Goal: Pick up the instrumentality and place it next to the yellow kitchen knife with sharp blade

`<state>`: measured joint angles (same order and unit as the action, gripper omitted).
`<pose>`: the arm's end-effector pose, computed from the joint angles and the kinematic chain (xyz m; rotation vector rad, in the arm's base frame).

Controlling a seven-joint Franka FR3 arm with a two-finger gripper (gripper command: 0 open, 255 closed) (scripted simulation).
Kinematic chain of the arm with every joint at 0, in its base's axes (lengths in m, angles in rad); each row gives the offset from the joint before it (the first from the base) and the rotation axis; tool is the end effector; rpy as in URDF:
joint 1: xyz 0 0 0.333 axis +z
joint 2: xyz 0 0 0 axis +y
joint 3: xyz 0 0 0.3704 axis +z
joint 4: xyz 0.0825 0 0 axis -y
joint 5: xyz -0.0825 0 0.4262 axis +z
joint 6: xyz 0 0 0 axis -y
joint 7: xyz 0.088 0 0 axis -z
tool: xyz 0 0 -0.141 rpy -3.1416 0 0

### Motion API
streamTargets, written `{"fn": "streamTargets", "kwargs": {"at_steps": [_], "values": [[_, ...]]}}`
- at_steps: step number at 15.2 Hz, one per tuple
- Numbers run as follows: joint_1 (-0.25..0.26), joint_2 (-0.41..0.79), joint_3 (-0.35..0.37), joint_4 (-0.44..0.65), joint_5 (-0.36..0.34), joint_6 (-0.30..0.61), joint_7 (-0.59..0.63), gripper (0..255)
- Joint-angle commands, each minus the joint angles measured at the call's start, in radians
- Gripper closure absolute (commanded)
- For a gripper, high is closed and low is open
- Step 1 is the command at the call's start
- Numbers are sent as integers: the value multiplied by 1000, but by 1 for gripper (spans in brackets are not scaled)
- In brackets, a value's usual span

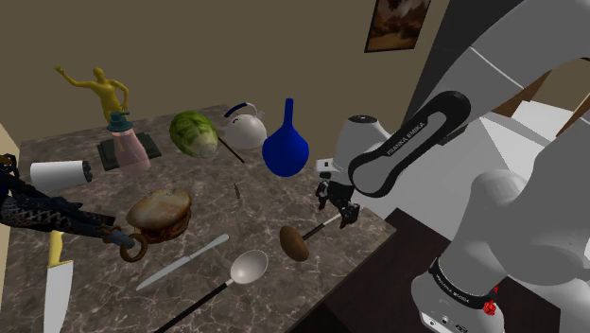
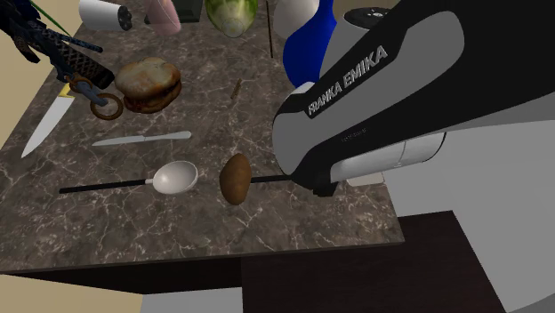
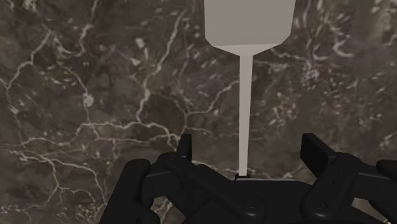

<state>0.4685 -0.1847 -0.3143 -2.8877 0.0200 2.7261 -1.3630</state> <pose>0.3535 0.0628 0.2195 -2.2607 -2.1136 -0.0745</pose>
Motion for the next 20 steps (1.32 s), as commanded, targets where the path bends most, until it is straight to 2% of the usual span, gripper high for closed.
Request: {"fn": "streamTargets", "kwargs": {"at_steps": [1,2,11,20], "values": [[0,0,0,0,0,1,0,0],[0,0,0,0,0,1,0,255],[0,0,0,0,0,1,0,255],[-47,-165,34,19,-74,-181,61,255]]}}
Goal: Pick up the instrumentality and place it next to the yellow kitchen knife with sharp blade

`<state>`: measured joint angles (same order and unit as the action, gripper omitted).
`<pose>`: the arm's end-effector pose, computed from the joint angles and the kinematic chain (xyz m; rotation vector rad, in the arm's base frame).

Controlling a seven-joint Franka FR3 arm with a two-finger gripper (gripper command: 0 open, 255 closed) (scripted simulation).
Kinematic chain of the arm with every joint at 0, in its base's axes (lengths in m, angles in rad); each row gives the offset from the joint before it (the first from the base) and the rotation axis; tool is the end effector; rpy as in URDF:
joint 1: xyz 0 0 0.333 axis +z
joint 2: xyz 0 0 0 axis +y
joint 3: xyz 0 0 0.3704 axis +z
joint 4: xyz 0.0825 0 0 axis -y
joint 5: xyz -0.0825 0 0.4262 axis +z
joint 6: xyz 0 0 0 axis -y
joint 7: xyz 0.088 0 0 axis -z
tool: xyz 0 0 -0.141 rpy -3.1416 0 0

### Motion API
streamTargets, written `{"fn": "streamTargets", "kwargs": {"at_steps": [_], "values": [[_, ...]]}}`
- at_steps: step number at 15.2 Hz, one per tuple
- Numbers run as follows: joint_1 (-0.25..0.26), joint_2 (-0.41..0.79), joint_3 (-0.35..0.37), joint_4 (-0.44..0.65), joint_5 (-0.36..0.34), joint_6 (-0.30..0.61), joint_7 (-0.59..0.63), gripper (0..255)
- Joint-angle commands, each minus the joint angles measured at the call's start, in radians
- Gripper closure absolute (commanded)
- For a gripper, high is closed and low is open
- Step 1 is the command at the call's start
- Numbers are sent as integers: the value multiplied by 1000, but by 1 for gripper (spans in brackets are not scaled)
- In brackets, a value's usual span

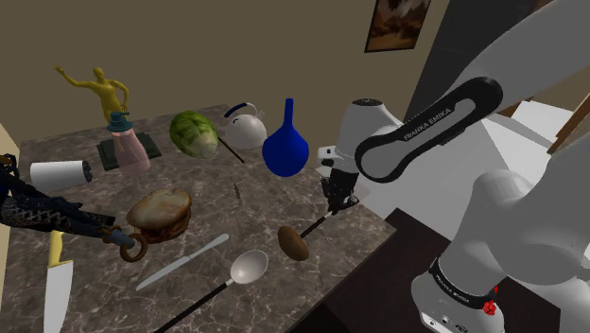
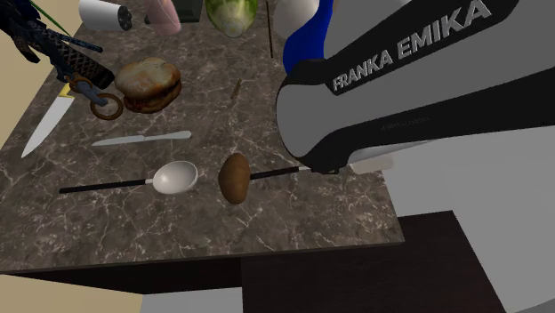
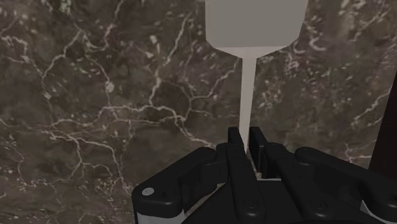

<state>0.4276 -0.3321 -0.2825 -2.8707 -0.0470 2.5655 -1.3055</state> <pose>0.3523 0.0631 0.2631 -2.2604 -2.1139 -0.0760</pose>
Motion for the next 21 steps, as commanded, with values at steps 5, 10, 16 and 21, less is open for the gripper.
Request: {"fn": "streamTargets", "kwargs": {"at_steps": [5,10,16,21], "values": [[-19,-95,17,24,-22,-119,20,255],[37,-85,80,57,18,-140,102,255],[139,18,188,142,91,-115,245,255],[203,125,268,245,124,-107,359,255]]}}
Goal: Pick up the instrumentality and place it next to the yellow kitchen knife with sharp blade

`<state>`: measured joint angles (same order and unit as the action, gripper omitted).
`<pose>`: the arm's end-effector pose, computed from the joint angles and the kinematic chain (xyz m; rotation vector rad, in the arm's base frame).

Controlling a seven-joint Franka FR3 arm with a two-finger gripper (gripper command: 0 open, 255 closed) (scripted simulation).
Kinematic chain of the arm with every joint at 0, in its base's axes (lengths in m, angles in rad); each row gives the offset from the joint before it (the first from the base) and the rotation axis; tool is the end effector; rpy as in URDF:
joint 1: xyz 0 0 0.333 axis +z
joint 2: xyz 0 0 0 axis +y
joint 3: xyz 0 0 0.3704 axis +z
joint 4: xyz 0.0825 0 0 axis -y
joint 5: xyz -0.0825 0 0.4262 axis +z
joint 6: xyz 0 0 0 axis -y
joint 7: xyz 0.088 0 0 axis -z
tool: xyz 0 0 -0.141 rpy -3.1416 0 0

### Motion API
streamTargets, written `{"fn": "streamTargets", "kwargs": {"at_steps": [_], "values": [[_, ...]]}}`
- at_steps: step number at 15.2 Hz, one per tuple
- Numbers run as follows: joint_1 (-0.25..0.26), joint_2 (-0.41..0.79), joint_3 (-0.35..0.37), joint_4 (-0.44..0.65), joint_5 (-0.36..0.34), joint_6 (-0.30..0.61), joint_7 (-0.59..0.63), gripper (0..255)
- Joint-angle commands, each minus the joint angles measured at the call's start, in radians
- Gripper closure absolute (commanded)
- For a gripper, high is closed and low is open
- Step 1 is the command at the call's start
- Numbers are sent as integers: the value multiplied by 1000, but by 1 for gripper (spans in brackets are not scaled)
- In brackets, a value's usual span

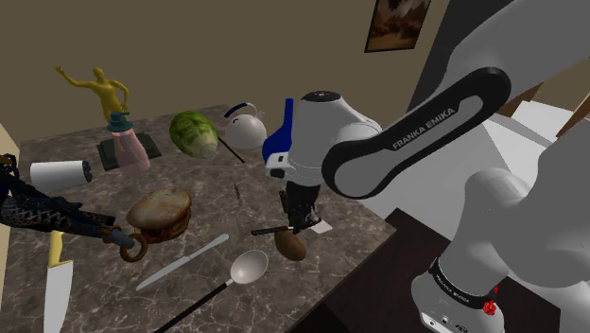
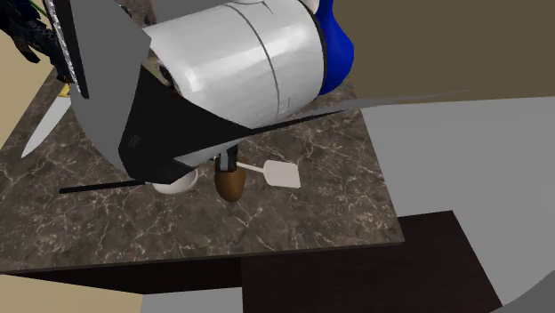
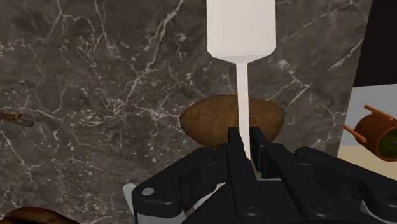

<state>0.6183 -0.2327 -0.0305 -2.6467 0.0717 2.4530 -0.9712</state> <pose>0.3595 0.2420 0.3116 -2.2594 -2.1158 -0.0746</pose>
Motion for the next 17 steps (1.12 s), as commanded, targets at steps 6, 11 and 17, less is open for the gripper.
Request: {"fn": "streamTargets", "kwargs": {"at_steps": [6,11,17], "values": [[70,167,95,179,6,-4,161,255],[114,295,142,337,-20,-31,273,255],[174,458,175,560,-66,-88,397,255]]}}
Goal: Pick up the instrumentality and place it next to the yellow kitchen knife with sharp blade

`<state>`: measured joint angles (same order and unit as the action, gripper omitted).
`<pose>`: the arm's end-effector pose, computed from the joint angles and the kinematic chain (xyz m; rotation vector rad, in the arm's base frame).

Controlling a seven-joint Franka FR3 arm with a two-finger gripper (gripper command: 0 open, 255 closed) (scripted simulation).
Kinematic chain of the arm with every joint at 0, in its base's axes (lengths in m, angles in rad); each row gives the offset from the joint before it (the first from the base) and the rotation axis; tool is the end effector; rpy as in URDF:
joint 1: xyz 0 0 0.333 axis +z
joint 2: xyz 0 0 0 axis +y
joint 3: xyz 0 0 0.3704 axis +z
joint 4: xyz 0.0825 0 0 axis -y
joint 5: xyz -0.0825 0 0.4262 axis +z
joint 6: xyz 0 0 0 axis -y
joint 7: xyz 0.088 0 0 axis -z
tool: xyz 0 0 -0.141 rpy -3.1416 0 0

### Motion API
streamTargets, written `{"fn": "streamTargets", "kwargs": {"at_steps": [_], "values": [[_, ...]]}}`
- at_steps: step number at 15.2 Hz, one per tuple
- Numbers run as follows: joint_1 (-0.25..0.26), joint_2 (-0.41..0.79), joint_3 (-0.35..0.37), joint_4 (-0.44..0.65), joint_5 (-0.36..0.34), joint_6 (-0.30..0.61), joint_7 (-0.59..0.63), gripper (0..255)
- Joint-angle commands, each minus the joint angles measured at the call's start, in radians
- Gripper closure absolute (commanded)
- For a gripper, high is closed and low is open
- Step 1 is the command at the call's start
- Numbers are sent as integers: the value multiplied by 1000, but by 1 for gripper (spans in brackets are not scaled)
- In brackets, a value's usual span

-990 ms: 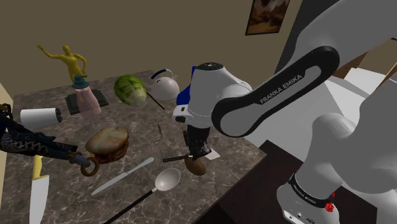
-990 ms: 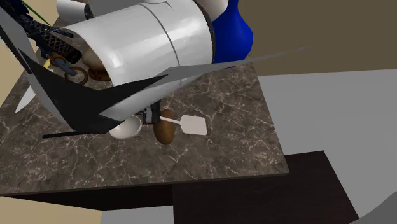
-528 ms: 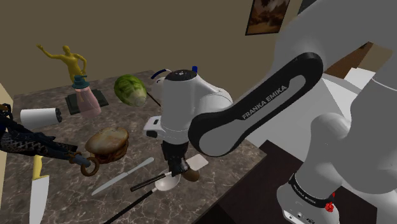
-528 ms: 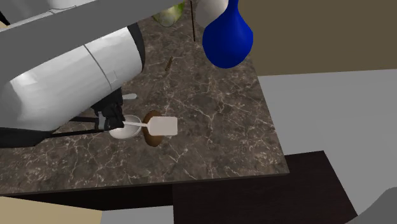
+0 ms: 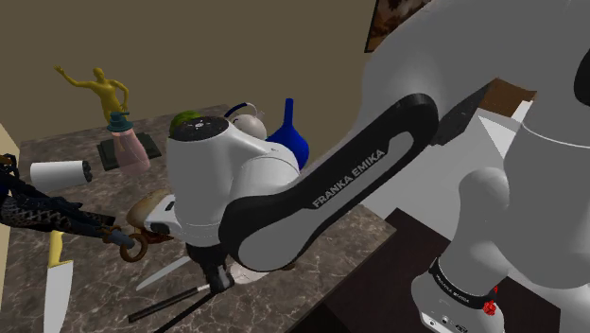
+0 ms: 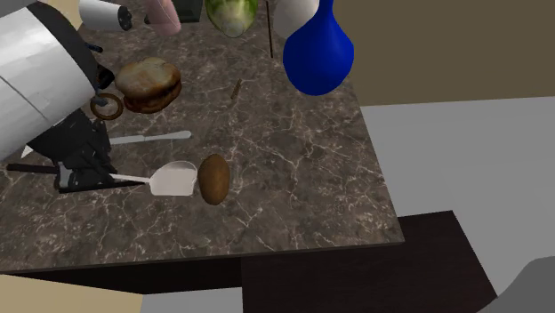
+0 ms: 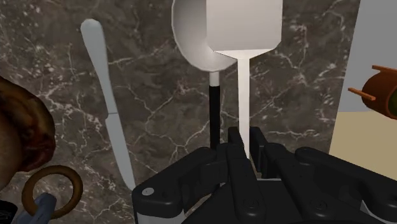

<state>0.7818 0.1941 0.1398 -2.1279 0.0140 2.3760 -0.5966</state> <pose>0.3727 0.4901 0.3151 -2.2595 -2.1156 -0.0760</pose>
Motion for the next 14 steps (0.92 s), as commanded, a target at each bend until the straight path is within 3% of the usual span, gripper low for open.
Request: {"fn": "streamTargets", "kwargs": {"at_steps": [1,8,14], "values": [[22,60,8,83,-16,-23,40,255],[106,277,18,412,-66,-136,151,255],[187,508,15,792,-97,-285,216,255]]}}
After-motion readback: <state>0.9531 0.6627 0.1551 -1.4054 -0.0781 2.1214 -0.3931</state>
